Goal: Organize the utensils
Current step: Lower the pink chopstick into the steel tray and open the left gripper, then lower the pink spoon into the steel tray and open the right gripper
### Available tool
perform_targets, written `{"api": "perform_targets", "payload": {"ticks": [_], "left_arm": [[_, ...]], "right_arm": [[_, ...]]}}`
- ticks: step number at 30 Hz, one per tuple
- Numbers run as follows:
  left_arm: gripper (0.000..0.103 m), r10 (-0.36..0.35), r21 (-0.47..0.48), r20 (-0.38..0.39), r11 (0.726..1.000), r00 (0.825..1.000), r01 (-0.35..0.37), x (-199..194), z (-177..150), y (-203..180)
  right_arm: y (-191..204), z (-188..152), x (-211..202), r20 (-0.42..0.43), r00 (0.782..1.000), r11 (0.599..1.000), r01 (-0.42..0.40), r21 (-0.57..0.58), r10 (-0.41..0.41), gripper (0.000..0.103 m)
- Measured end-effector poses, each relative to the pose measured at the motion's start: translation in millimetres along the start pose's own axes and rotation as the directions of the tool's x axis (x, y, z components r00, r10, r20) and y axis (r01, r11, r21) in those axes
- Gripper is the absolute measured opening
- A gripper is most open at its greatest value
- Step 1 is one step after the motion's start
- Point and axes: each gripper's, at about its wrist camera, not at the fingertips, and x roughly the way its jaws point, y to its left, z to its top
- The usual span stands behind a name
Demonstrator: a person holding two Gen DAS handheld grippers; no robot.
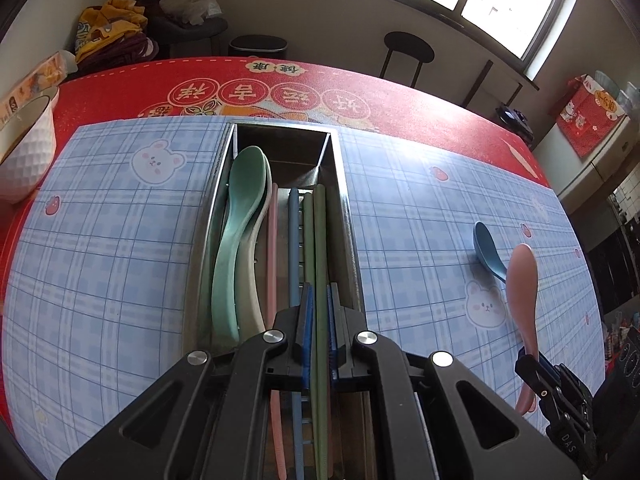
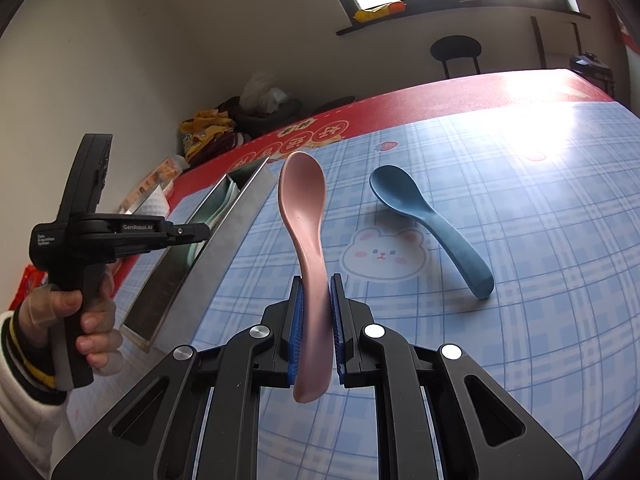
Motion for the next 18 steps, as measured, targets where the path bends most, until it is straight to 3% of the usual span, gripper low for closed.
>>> {"api": "perform_targets", "payload": {"ticks": [2,6,10,14,18], "left_arm": [[0.011,-0.005,0.027,0.030,1.000,1.000,0.004,-12,-5,-2],[0.041,0.007,0.131,0.133,0.991,0.991,-0.024,-41,-27,-8],[0.050,0.042,0.220,0.219,0.971,0.975,-0.091,-58,-54,-7],[0.059,0.042,0.225,0.269,0.969,0.962,-0.105,-66,-73,4],[0.078,0.049,0.209,0.319,0.970,0.947,-0.120,-71,-88,18]], "right_arm": [[0,0,0,0.000,1.000,1.000,0.000,0.001,0.000,0.013],[0,0,0,-0.001,1.000,1.000,0.002,0.000,-0.002,0.013],[1,1,2,-0.006,1.000,1.000,0.009,-0.005,-0.009,0.013],[2,1,4,-0.010,1.000,1.000,0.023,-0.006,-0.023,0.013],[5,1,7,-0.018,0.999,0.999,0.043,-0.010,-0.043,0.013]]}}
